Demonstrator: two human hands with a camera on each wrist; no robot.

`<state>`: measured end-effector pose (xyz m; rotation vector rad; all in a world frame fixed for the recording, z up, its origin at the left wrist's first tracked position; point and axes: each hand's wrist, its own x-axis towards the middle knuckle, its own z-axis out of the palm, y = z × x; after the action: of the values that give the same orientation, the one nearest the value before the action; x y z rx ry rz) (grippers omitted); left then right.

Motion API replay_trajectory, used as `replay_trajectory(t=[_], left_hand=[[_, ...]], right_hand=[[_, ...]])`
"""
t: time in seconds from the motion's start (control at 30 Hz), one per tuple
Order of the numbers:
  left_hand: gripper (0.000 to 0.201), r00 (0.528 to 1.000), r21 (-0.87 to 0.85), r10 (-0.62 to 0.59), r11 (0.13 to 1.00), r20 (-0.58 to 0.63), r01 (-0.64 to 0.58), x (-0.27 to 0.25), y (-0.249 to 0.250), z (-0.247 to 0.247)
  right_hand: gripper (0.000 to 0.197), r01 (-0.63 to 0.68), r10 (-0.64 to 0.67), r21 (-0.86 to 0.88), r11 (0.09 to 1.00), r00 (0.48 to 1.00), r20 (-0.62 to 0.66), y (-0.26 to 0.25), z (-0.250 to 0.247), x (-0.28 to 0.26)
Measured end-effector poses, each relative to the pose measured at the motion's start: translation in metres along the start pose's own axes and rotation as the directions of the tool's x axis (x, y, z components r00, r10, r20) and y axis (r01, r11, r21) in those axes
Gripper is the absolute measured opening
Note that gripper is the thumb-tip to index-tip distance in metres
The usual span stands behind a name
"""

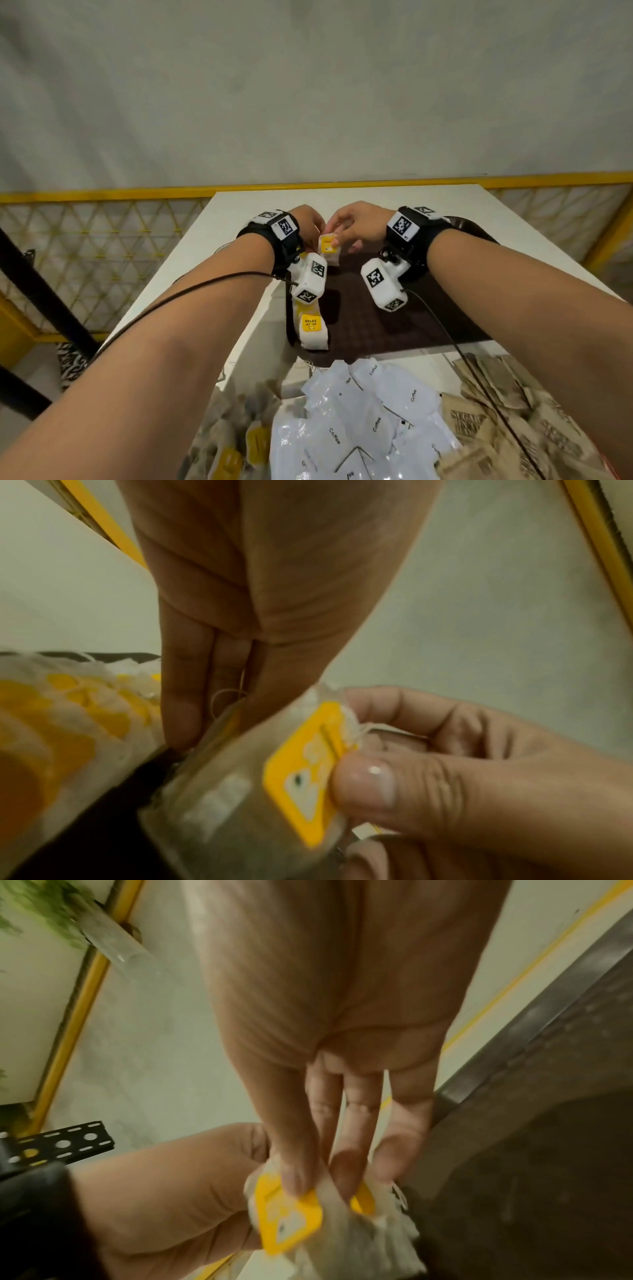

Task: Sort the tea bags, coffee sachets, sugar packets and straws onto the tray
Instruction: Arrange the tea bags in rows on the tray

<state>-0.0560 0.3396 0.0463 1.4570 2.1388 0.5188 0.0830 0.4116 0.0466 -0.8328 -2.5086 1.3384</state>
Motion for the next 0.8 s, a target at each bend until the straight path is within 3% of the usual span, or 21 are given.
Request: replay_trajectory(t=[0.1,0.17,0.33,0.5,0.6,0.8], left_hand=[[0.018,1.000,0.033,-0.008,0.999,0.026,0.007,0.005,-0.001,-0.001],[0.023,0.999,0.025,-0.013,1.000,0.052,0.012,0.010,-0.004,-0.001],[0.020,0.999,-0.016,-0.017,1.000,0.049,0.018,0.018,-0.010,-0.007],[0.019,0.999,-0.073,-0.006,0.997,0.042,0.009,0.024,-0.021,-0.014],[0.016,1.000,-0.062,-0.001,0.998,0.022,0.003,0.025,-0.025,-0.012],[0.012,0.999,0.014,0.023,1.000,-0.046,-0.022,0.026,-0.032,-0.009]], right_hand=[[0.018,-0.073,0.083,-0.066,0.995,0.981,0.175,-0.004,-0.003,0.007],[0.018,-0.085,0.107,-0.121,0.989,0.976,0.191,-0.003,0.000,0.010],[0.017,-0.043,0.036,-0.131,0.990,0.998,-0.053,0.018,0.013,0.020],[0.013,-0.013,0.018,0.040,0.999,0.991,-0.129,0.033,0.019,0.019],[0.013,-0.035,0.051,0.072,0.997,0.968,-0.247,0.040,0.018,0.020],[0.017,-0.075,0.092,0.085,0.994,0.973,-0.214,0.038,0.025,0.024]])
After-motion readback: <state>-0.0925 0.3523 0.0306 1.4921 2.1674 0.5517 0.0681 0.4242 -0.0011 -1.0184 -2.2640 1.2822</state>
